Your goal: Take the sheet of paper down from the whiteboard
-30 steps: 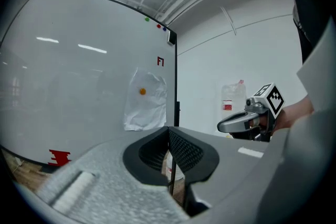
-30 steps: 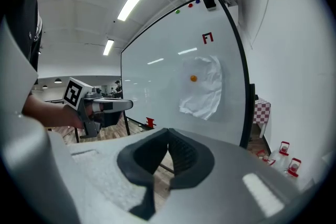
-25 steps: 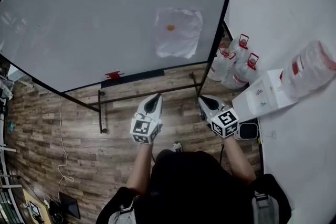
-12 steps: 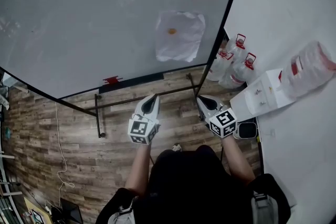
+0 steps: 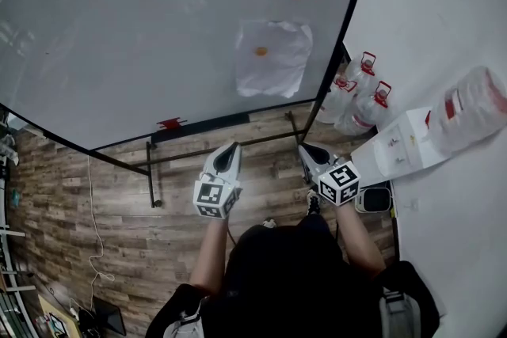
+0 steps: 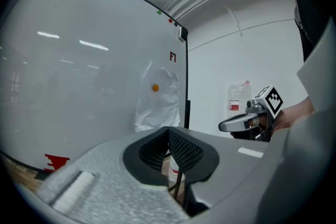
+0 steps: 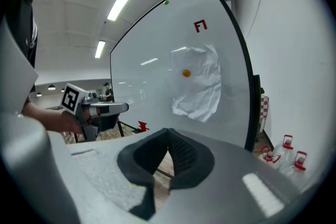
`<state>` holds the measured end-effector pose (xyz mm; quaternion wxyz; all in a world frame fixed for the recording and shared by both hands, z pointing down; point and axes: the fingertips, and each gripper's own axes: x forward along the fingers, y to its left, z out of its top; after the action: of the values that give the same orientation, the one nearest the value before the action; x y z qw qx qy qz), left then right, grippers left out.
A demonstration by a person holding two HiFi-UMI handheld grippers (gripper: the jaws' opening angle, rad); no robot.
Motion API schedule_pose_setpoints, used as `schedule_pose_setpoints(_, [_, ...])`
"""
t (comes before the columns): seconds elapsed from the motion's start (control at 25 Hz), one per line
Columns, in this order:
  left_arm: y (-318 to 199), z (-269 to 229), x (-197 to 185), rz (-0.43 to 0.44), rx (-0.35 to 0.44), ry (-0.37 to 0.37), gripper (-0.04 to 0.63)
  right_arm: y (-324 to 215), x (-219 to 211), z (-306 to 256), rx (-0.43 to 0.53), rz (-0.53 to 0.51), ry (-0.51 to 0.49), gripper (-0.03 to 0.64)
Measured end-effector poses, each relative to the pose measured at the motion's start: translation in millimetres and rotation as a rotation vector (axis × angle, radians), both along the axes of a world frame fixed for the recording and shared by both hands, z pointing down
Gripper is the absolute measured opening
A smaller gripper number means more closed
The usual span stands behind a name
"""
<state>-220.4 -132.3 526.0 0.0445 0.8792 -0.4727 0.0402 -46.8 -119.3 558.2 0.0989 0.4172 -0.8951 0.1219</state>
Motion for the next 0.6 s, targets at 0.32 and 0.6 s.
schedule_pose_setpoints(0.32, [-30.7,-3.3,17.1,-0.054,0.007,-0.001,0.011,-41.5,14.7,-7.1,0.011,-0.052,-0.016,0.005])
schedule_pose_setpoints(0.6, [-62.1,-5.1,37.1,-0.1,-0.003,-0.019,0.011,-83.3,37.1,-5.9,0.0,-0.09,-0.028,0.005])
